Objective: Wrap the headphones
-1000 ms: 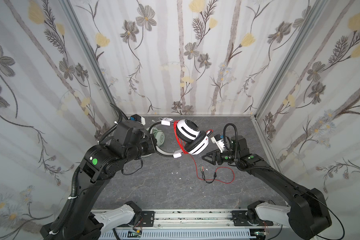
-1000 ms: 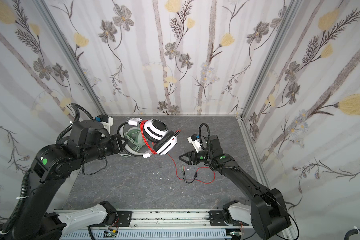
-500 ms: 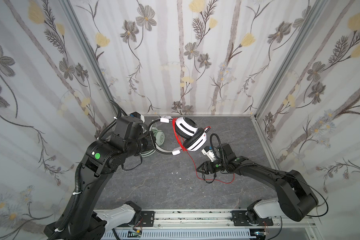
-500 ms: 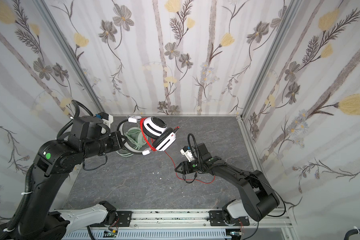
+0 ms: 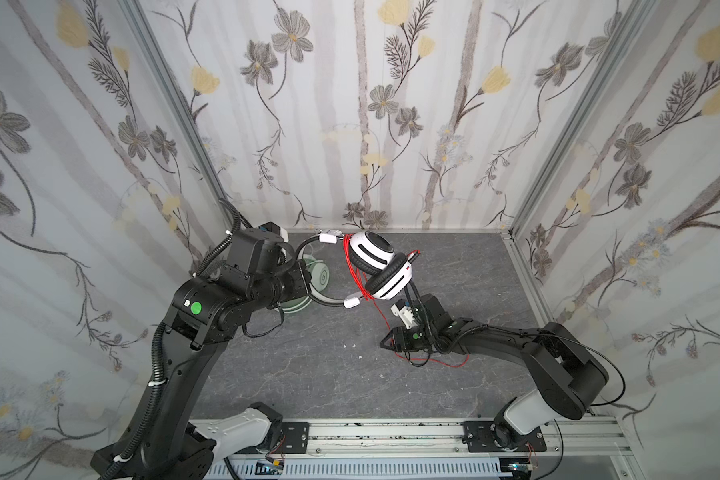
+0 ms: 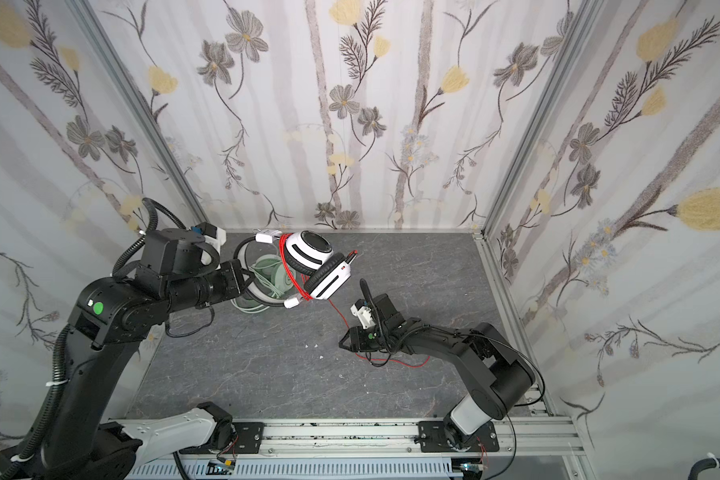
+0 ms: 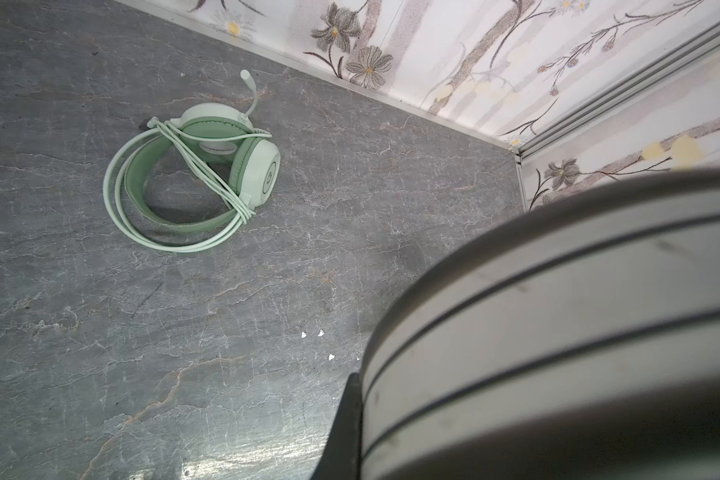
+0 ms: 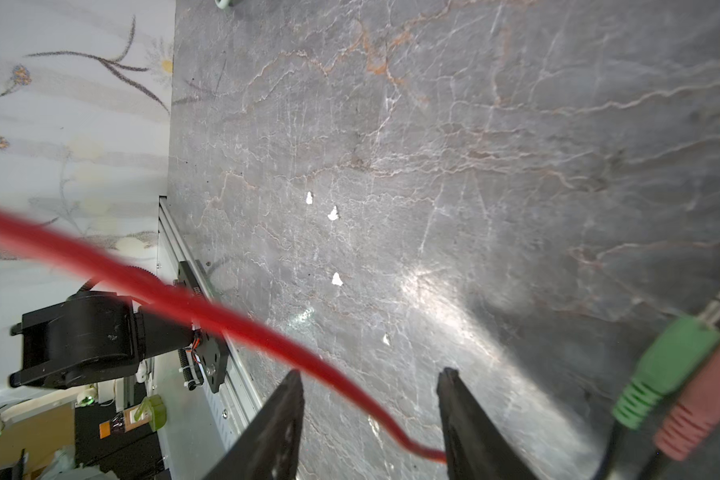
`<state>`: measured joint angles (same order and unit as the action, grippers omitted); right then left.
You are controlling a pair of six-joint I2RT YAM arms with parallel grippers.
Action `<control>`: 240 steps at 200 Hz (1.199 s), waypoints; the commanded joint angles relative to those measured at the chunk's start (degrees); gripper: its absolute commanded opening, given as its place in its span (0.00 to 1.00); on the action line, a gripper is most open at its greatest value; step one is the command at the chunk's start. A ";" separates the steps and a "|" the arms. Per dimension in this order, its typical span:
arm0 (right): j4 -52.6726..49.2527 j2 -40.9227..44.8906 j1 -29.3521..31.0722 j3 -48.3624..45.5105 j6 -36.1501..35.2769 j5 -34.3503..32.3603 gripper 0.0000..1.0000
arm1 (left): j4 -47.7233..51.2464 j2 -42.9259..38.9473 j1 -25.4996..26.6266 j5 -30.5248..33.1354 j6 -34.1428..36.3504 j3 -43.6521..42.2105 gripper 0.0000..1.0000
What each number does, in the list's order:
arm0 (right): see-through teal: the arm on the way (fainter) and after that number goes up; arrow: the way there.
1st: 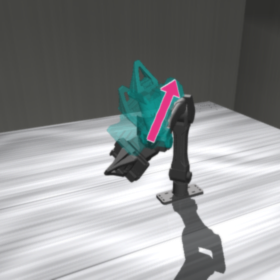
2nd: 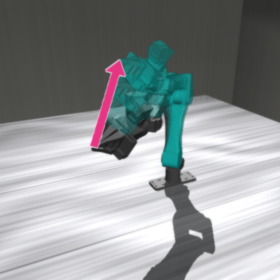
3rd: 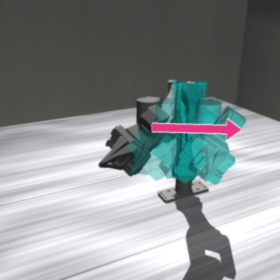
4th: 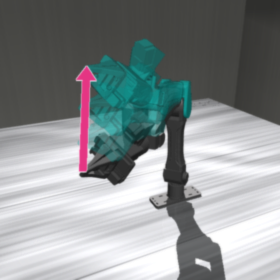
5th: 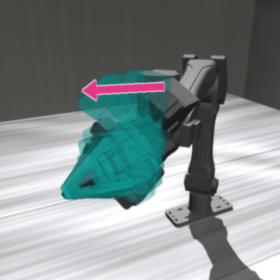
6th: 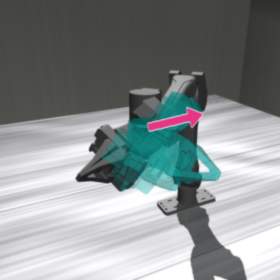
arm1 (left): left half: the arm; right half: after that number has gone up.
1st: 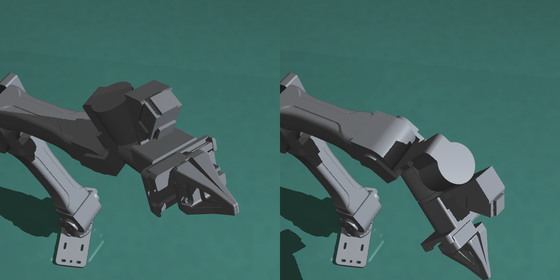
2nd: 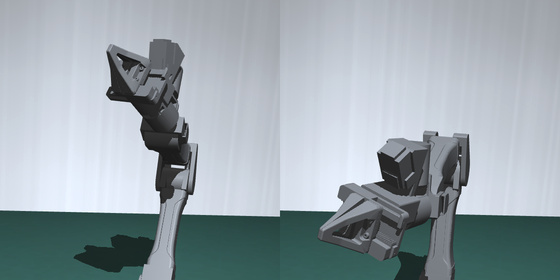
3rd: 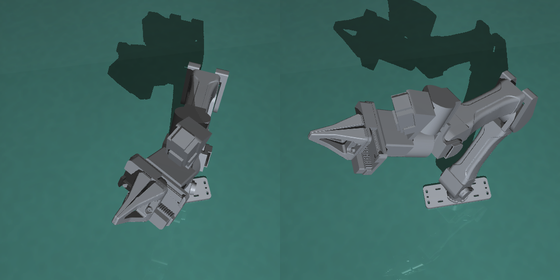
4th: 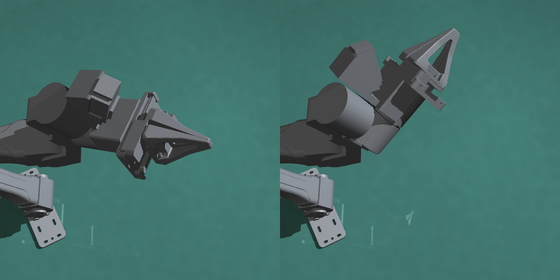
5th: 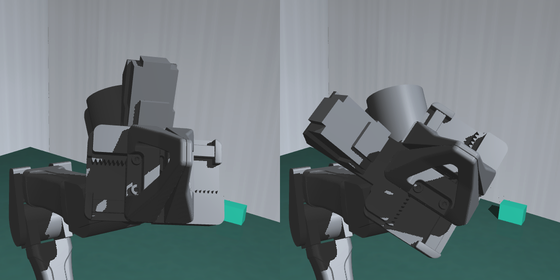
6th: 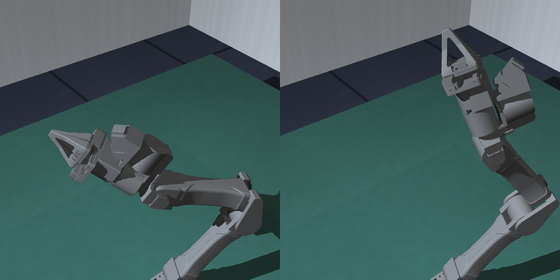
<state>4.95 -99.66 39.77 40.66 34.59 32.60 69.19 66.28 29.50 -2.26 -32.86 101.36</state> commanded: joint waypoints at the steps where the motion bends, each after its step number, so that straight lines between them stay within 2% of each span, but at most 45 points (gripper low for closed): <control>1: 4.45 -1.12 0.89 -0.10 2.33 -0.02 0.50 | -4.01 -0.01 -0.56 -1.82 -1.37 0.77 0.00; 44: 3.94 0.94 2.15 -0.47 2.14 -0.85 0.12 | -3.80 0.75 -2.58 -1.17 -2.18 1.03 0.00; 62: 0.98 3.77 3.41 -0.20 0.47 -2.56 0.00 | -3.66 1.17 -4.88 -1.25 -2.71 0.86 0.00; 83: -5.97 7.72 5.10 1.27 -3.51 -6.23 0.00 | -4.75 1.14 -7.35 -1.39 -3.17 -0.21 0.00; 128: -22.59 21.84 7.34 5.84 -11.58 -15.38 0.00 | -7.36 2.55 -11.07 -1.00 -3.91 -2.22 0.00; 136: -24.84 23.83 9.41 6.55 -12.16 -16.62 0.00 | -7.57 3.16 -11.47 -0.91 -4.05 -2.31 0.00; 162: -31.03 28.74 10.90 9.12 -13.26 -20.39 0.00 | -7.80 5.33 -12.67 -0.27 -4.58 -2.13 0.00; 193: -37.15 31.89 13.80 11.90 -13.67 -26.35 0.00 | -8.03 7.46 -13.84 3.44 -4.08 -1.72 0.00; 240: -42.32 35.37 19.62 12.68 -10.82 -32.41 0.00 | -7.00 13.27 -16.30 6.13 -0.59 1.43 0.00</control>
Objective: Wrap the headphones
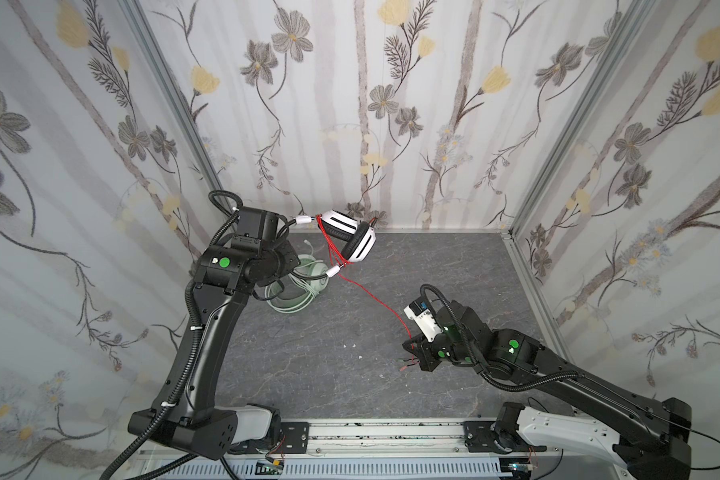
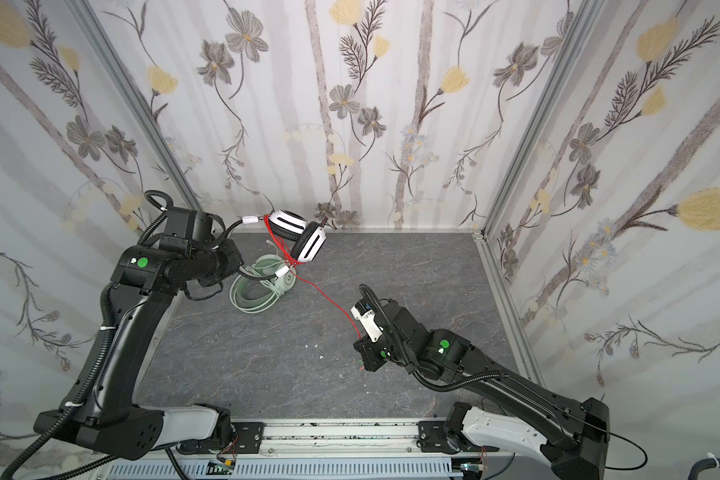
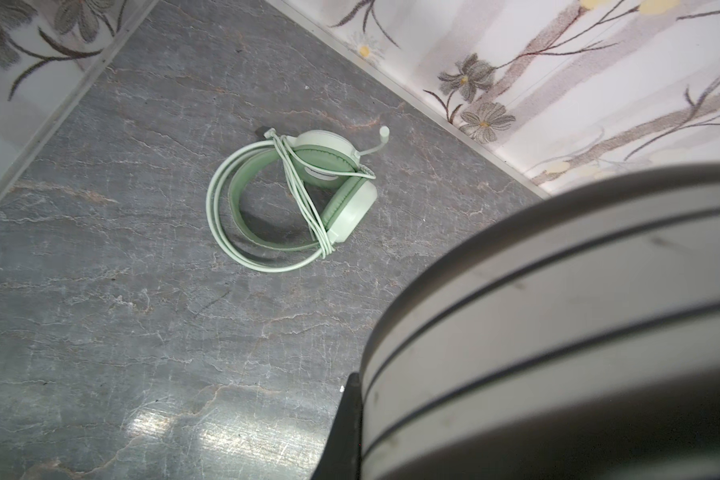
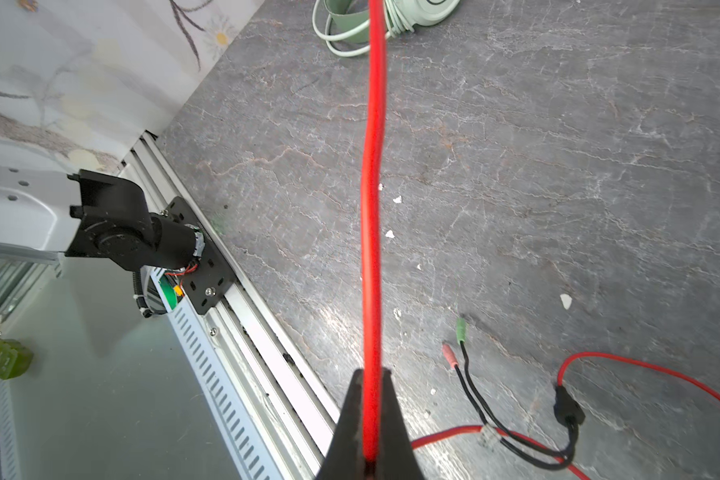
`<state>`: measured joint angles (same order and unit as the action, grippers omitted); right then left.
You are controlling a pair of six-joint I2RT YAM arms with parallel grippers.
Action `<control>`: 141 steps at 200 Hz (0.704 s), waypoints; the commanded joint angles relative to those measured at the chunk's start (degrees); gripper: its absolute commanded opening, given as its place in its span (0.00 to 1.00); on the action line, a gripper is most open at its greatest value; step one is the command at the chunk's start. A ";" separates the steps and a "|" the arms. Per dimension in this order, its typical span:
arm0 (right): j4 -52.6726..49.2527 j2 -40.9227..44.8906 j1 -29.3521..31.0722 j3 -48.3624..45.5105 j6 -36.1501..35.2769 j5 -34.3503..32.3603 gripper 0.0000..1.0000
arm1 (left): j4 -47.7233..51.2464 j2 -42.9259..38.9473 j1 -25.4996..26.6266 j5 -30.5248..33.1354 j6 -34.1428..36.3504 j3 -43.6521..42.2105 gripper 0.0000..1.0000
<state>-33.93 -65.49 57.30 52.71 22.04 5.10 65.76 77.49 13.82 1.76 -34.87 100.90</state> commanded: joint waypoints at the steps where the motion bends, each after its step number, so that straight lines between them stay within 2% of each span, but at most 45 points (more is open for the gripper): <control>1: -3.56 1.31 2.15 0.64 1.79 -5.01 0.00 | -3.50 2.18 -0.63 2.20 1.49 1.95 0.00; 45: -6.65 3.24 4.67 0.87 3.21 -6.80 0.00 | -3.97 6.95 -0.73 7.55 4.11 4.19 0.00; 86: -9.84 2.11 8.48 5.69 4.21 -8.74 0.00 | -3.10 10.09 0.44 10.81 5.17 6.20 0.00; 141: -20.22 -2.56 11.96 20.66 2.53 -17.16 0.00 | 1.39 11.80 10.21 29.92 11.85 5.53 0.00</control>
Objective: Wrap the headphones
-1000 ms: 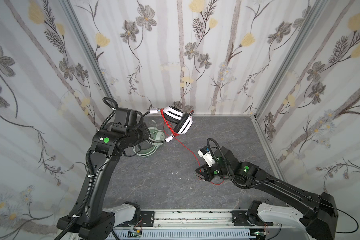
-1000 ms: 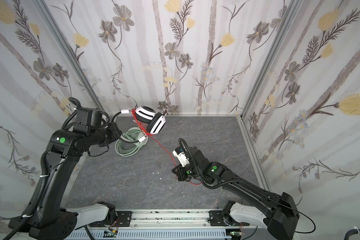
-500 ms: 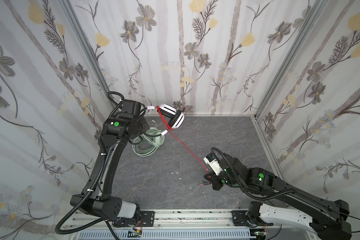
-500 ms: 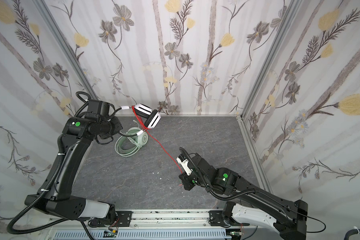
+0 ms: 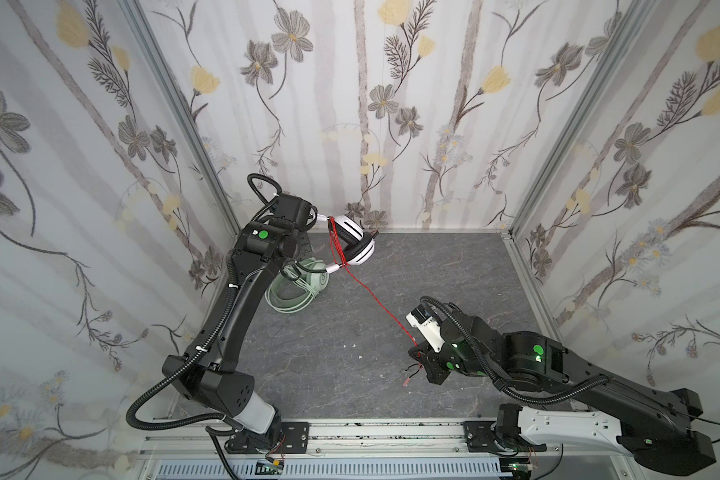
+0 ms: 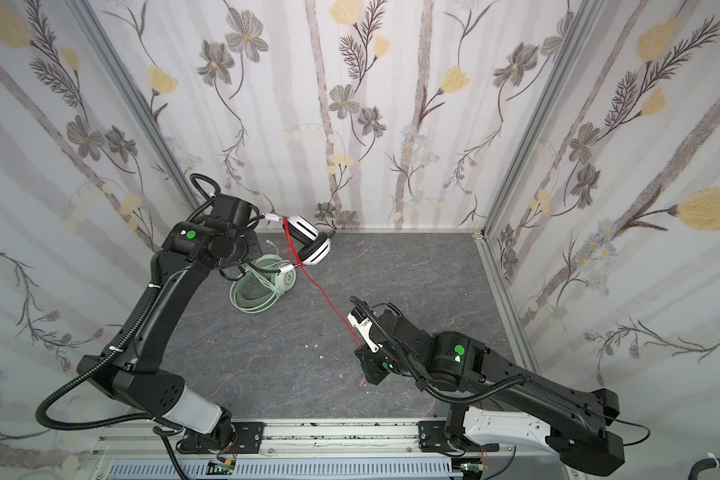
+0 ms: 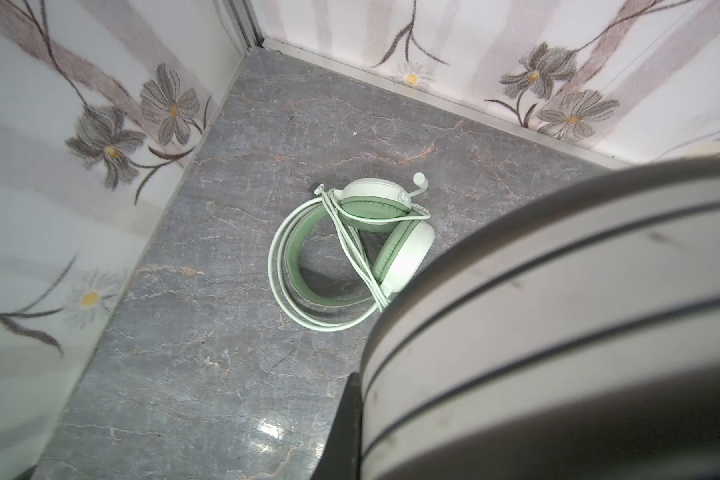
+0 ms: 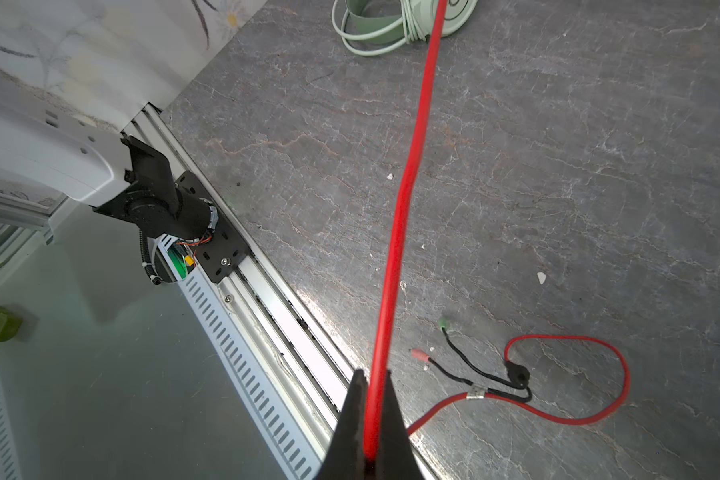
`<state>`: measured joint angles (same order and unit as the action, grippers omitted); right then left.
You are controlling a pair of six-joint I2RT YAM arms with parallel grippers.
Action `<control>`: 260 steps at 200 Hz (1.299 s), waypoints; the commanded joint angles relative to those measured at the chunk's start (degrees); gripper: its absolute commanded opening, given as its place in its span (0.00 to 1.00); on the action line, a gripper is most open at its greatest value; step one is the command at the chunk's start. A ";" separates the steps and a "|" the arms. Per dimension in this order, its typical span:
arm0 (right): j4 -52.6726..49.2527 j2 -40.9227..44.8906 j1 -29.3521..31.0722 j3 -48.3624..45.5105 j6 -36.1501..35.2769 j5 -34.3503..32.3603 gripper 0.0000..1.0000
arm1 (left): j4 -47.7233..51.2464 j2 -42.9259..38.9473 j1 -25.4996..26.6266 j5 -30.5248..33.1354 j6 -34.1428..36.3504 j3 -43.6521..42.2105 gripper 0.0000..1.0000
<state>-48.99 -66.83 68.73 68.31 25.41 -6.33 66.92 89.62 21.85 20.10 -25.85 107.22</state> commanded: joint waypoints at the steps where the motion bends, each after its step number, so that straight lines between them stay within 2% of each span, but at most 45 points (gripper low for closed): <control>1: -5.33 -1.26 0.53 5.33 -0.86 -5.85 0.00 | 0.23 -0.38 2.34 11.83 2.95 -0.87 0.00; 34: -9.91 -2.23 0.68 13.25 -3.01 -8.99 0.00 | 1.09 -1.21 6.07 16.70 4.56 -4.32 0.00; 69: -13.31 -3.27 0.58 18.29 -5.82 -13.29 0.00 | 2.55 -1.04 13.41 21.77 6.57 -7.16 0.00; 104: -17.03 -4.86 0.44 22.04 -9.62 -20.60 0.00 | 4.31 -1.27 20.46 18.58 9.98 -9.37 0.00; 127: -18.83 -6.51 -0.24 24.06 -12.38 -25.65 0.00 | 5.45 -2.11 25.68 18.79 10.29 -11.10 0.00; 172: -15.32 -9.18 -5.96 24.45 -18.43 -30.34 0.00 | 3.28 -5.84 34.55 13.57 11.38 -15.02 0.00; 212: -9.13 -10.79 -11.81 22.56 -22.26 -25.96 0.00 | -0.55 -9.82 39.28 7.16 11.51 -17.77 0.00; 260: -3.04 -11.30 -18.47 17.25 -24.14 -18.07 0.00 | -3.41 -14.60 40.91 1.34 9.38 -21.00 0.00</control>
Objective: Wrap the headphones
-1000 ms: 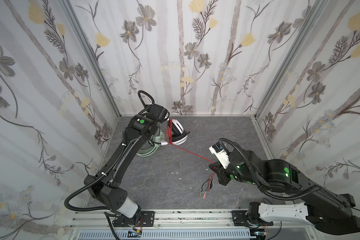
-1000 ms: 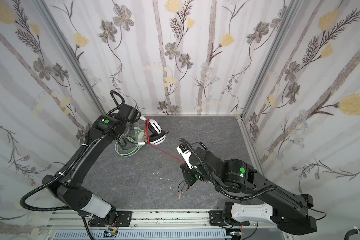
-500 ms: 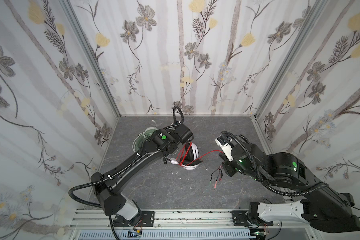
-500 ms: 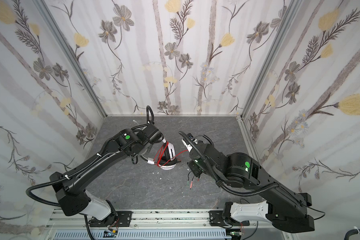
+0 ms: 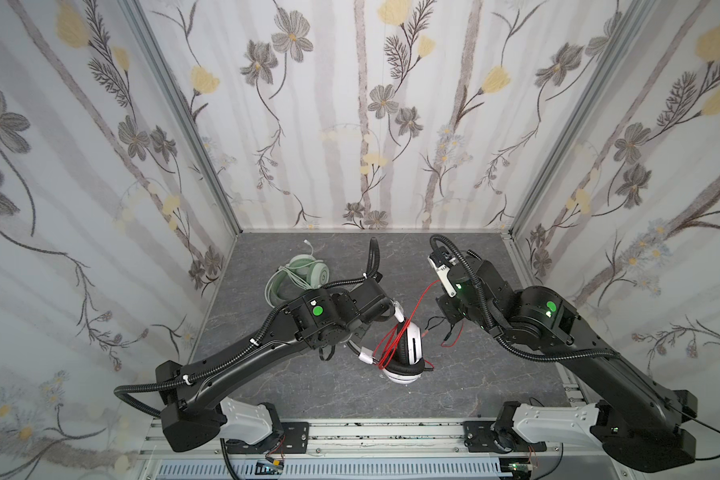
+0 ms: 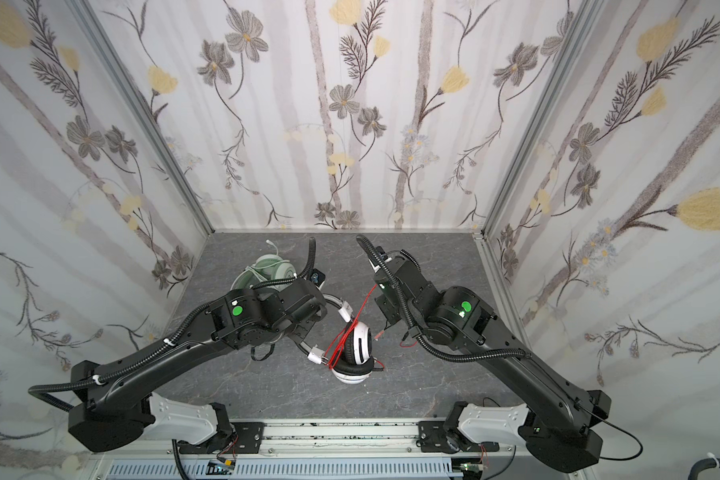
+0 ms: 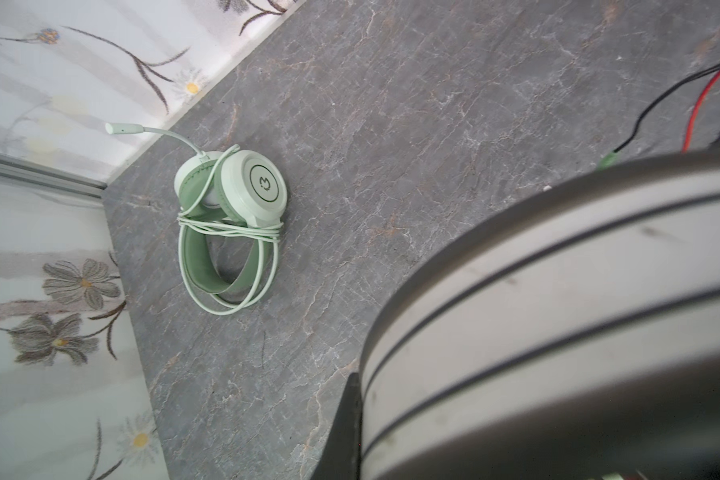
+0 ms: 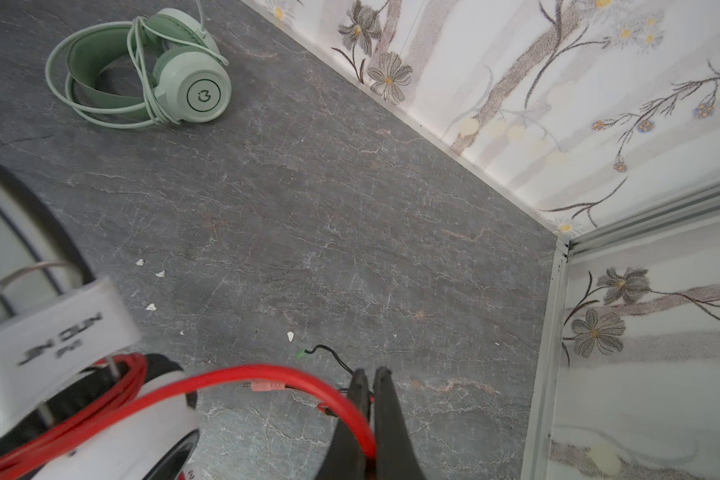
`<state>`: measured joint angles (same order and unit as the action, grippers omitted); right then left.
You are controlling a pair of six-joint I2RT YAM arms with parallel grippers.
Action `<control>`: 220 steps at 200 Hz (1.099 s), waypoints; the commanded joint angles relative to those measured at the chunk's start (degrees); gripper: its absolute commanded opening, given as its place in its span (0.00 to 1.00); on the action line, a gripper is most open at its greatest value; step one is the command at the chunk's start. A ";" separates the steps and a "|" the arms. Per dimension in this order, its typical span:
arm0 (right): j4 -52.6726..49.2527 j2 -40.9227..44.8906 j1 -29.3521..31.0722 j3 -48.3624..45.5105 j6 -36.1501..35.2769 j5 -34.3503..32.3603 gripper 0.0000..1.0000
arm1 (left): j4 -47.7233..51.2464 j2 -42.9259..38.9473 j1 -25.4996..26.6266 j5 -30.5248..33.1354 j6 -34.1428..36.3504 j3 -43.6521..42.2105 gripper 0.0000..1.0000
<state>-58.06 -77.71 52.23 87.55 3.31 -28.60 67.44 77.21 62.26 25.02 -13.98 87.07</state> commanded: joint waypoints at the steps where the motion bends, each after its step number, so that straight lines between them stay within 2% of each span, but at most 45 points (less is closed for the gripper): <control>1: 6.12 -0.42 -2.09 -2.10 -2.02 4.41 0.00 | -4.00 -2.30 0.49 -3.66 -2.52 -0.93 0.00; 51: 8.99 -1.30 -7.06 -6.50 -2.39 11.26 0.00 | -8.20 -9.70 0.76 -10.78 -1.96 -2.60 0.00; 96: 11.78 -1.42 -8.70 -8.89 -2.15 17.87 0.00 | -11.13 -11.63 0.76 -17.07 -1.05 -1.71 0.00; 142: 16.53 0.65 -11.51 -14.14 -1.82 25.38 0.15 | -12.07 -12.08 0.50 -16.03 -4.85 2.79 0.00; 193: 19.03 2.77 -13.72 -18.07 -0.46 28.60 0.17 | -9.93 -11.21 -0.16 -15.17 -6.42 8.19 0.00; 220: 20.07 5.14 -14.31 -20.69 1.25 30.58 0.38 | -7.42 -9.94 -1.03 -12.05 -10.31 11.35 0.00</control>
<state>-41.89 -74.26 38.37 68.79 2.83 -0.89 61.23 66.61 61.84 10.55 -19.31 95.66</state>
